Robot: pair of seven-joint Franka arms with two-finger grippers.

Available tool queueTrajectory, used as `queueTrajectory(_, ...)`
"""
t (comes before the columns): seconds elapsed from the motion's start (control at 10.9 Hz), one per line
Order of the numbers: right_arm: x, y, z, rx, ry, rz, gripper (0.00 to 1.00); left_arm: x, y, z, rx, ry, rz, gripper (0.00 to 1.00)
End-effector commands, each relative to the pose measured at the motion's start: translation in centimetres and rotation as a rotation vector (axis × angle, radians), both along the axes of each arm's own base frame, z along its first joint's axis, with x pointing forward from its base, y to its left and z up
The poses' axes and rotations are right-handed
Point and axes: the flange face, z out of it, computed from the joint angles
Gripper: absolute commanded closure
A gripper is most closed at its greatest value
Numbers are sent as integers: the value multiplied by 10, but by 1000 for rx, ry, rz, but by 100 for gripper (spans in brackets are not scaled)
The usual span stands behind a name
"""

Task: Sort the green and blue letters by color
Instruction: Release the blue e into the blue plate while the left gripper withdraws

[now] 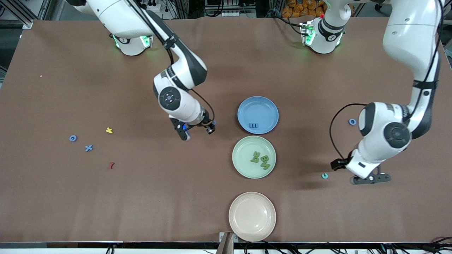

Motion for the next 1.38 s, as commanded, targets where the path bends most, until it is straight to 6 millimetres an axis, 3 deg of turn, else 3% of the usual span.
queueTrajectory(0.0, -13, 76, 11, 19, 30, -199, 100, -38, 15, 87, 39, -14, -29, 0)
queueTrajectory(0.37, -33, 117, 22, 91, -2, -325, 100, -85, 9, 185, -10, -44, 14, 0)
queueTrajectory(0.55, -44, 141, 23, 109, 1, -359, 100, -102, 4, 225, -29, -14, 23, 0)
queueTrajectory(0.64, -47, 151, 21, 128, -5, -377, 100, -105, 5, 236, -38, 18, 30, 0)
queueTrajectory(0.74, -50, 158, 18, 147, -25, -388, 83, -107, 4, 252, -43, 38, 21, 0)
queueTrajectory(0.83, -57, 165, 10, 149, -45, -378, 16, -108, 2, 272, -55, 54, 7, 0)
queueTrajectory(0.92, -63, 169, 5, 132, -62, -358, 0, -110, 1, 289, -67, 65, 1, 0)
queueTrajectory(1.1, -61, 168, 2, 124, -71, -351, 0, -116, 5, 321, -84, 82, -9, 0)
queueTrajectory(1.29, -51, 159, 8, 115, -88, -348, 0, -134, 6, 340, -74, 108, -23, 0)
